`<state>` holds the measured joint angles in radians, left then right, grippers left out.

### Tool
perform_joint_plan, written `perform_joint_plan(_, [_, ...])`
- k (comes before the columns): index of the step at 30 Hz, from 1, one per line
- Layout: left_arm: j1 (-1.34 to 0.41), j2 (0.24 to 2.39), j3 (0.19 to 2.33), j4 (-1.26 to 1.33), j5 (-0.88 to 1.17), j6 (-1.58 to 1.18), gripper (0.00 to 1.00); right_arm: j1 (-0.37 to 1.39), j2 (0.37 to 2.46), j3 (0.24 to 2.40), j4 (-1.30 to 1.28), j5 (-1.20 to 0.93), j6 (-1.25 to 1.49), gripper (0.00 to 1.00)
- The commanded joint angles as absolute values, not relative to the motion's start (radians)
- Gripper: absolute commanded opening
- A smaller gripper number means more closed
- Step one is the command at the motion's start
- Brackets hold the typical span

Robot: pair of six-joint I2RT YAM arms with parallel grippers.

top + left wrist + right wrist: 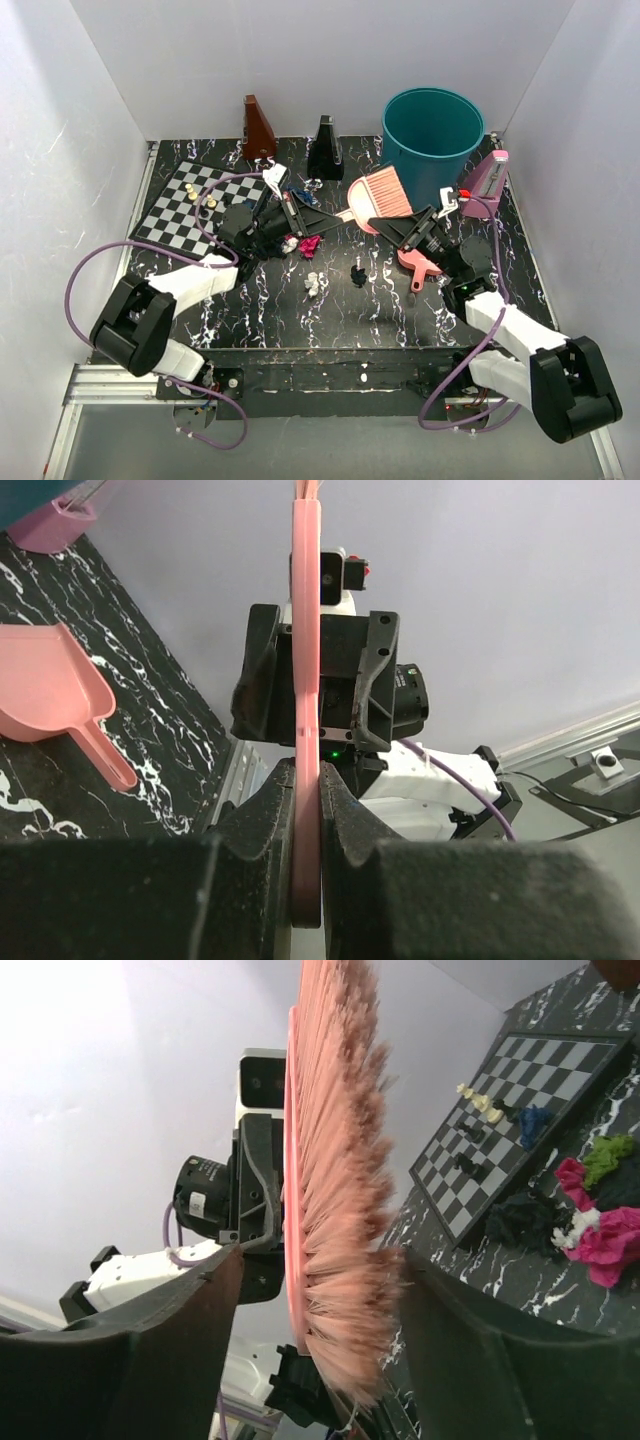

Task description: Sweep away the paper scraps from the table

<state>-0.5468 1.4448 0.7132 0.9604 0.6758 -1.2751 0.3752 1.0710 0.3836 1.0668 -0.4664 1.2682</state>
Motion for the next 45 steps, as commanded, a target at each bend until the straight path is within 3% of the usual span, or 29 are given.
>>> perform_joint_plan(1, [-0.552, 1.349, 0.707, 0.836, 0.673, -1.162, 0.0, 0.374, 0.967, 0.364, 0.964, -0.407, 1.174, 0.74])
perform_joint_plan(9, [-0.489, 1.064, 0.704, 0.445, 0.592, -0.864, 0.0, 0.371, 0.635, 0.365, 0.458, -0.31, 0.904, 0.78])
perform_joint_plan(13, [-0.474, 0.889, 0.666, 0.304, 0.424, -0.785, 0.0, 0.373, 0.453, 0.377, 0.159, -0.18, 0.783, 0.84])
perform_joint_plan(18, [-0.469, 0.749, 0.661, 0.134, 0.275, -0.758, 0.0, 0.37, 0.289, 0.388, -0.068, -0.054, 0.681, 0.84])
perform_joint_plan(24, [-0.469, 0.788, 0.799, -0.173, 0.258, -0.684, 0.0, 0.37, 0.426, 0.544, -0.408, 0.084, 0.631, 0.77])
perform_joint_plan(31, [-0.469, 0.79, 0.831, -0.349, 0.123, -0.627, 0.0, 0.371, 0.696, 0.673, -0.649, 0.222, 0.695, 0.83])
perform_joint_plan(45, [-0.469, 0.788, 0.819, -0.413, 0.118, -0.623, 0.0, 0.371, 0.908, 0.575, -0.477, 0.198, 0.75, 0.76])
